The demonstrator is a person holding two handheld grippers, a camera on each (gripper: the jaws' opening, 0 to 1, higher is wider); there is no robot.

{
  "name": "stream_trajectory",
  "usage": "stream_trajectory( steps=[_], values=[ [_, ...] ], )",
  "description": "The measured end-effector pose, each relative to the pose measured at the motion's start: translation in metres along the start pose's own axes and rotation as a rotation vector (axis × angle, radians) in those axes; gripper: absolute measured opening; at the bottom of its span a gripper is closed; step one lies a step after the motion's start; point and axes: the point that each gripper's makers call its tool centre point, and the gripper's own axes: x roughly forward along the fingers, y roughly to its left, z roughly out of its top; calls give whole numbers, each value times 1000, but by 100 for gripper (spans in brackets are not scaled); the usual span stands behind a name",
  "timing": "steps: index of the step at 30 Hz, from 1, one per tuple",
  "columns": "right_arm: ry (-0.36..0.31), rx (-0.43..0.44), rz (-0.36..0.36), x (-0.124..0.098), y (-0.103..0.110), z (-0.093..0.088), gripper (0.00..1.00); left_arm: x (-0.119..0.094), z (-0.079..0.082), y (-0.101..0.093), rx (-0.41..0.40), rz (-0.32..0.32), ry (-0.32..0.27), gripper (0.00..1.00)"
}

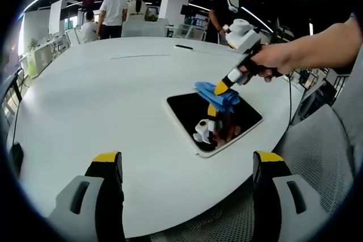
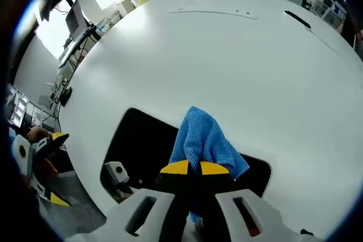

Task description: Wipe the mirror surface with the cleaning cloth until all visible marks leave the cleaned area.

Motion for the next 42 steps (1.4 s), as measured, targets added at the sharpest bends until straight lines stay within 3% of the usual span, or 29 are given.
stream_trajectory(
  steps=[17,25,31,42],
  values=[
    [17,6,-61,-13,-26,-13,0,0,2,1,2,1,-10,96],
    [2,2,-81,-13,-25,-13,0,0,1,1,4,1,-11,96],
    [6,-29,-97,-12,-21,-20,0,0,2,1,8,-2,-12,96],
    [-8,6,-89,-19,-9,-40,0,-1,3,-1,10,-2,-16,96]
  ],
)
